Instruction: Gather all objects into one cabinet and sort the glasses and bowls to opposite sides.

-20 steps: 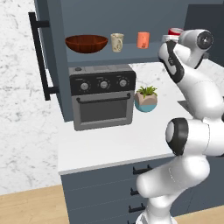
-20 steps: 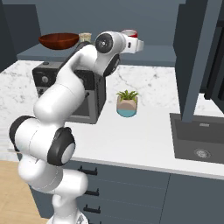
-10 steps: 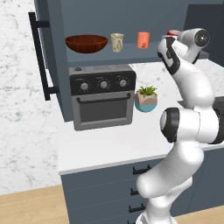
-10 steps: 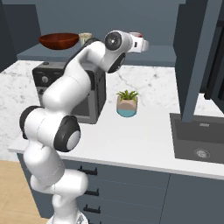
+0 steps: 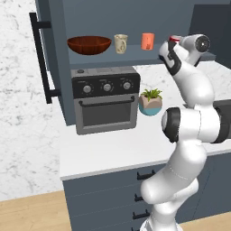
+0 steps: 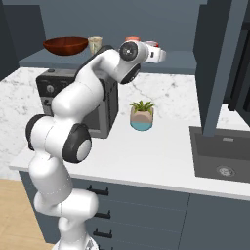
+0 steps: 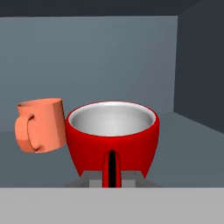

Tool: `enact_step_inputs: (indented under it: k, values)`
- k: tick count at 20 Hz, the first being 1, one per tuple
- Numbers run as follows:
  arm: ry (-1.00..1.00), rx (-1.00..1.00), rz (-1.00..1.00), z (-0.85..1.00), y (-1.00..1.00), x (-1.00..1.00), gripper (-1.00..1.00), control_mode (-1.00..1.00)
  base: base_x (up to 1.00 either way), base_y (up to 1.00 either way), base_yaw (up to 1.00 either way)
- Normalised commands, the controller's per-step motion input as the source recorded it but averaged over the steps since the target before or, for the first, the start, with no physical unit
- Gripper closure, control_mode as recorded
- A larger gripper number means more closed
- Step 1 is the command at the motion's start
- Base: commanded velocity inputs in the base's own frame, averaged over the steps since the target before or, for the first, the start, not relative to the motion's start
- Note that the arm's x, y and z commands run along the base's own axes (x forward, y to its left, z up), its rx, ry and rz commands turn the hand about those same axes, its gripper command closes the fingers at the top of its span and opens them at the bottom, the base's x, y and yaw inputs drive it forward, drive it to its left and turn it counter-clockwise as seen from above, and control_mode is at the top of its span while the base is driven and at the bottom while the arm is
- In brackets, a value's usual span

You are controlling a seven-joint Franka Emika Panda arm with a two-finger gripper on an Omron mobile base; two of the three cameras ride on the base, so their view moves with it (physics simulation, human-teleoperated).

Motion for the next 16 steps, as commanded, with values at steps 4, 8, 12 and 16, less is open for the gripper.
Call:
enact_step_inputs:
  k: [4,8,12,16]
  values:
    - [0.00,0.00,0.00,-0.13,0.00,0.41,1.00,-1.00,0.00,0.00,0.00]
    - [0.00,0.00,0.00,-0.02,0.00,0.37,1.00,-1.00,0.00,0.00,0.00]
    - [0.00,0.00,0.00,0.00,0.00,0.33,1.00,-1.00,0.00,0.00,0.00]
    - [0.00,0.00,0.00,0.00,0.00,0.30,-1.00,-1.00,0.00,0.00,0.00]
